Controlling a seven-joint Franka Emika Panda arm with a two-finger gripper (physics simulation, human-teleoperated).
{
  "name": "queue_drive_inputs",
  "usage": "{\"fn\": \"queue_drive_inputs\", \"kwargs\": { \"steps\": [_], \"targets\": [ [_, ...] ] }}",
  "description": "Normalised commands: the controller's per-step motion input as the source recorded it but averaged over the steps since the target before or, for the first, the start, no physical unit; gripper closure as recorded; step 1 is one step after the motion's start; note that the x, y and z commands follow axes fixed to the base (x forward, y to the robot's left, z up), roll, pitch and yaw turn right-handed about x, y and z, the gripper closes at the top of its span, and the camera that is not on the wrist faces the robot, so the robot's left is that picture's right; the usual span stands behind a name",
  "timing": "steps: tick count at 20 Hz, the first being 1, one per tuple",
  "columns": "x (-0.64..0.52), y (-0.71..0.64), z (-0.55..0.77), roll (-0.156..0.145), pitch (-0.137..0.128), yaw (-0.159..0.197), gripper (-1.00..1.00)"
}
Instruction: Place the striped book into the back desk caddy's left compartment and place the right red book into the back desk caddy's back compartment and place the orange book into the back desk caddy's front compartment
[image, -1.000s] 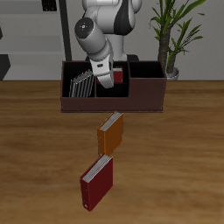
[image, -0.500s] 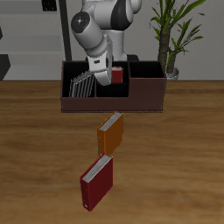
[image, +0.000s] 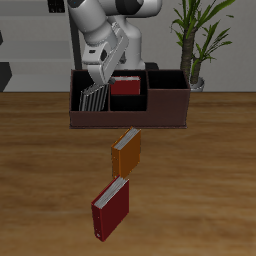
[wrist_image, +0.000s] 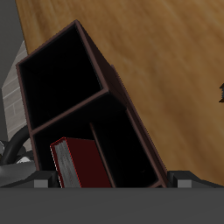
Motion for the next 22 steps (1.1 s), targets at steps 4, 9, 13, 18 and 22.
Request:
{"fn": "queue_drive_inputs", "kwargs": {
  "steps": [4, 9, 13, 18, 22],
  "targets": [
    [0.42, -0.47, 0.38, -0.133, -0.055, -0.457, -1.0],
    [0.23, -0.33, 0.23, -0.107, -0.013, -0.524, -1.0],
    [0.05, -0.11, 0.14, -0.079, -0.023, -0.354, -1.0],
    [0.16, 0.09, 0.21, -0.067, 0.003, -0.389, -1.0],
    [0.22, 0.21, 0.17, -0.047, -0.008, -0.263, -1.0]
  ]
}}
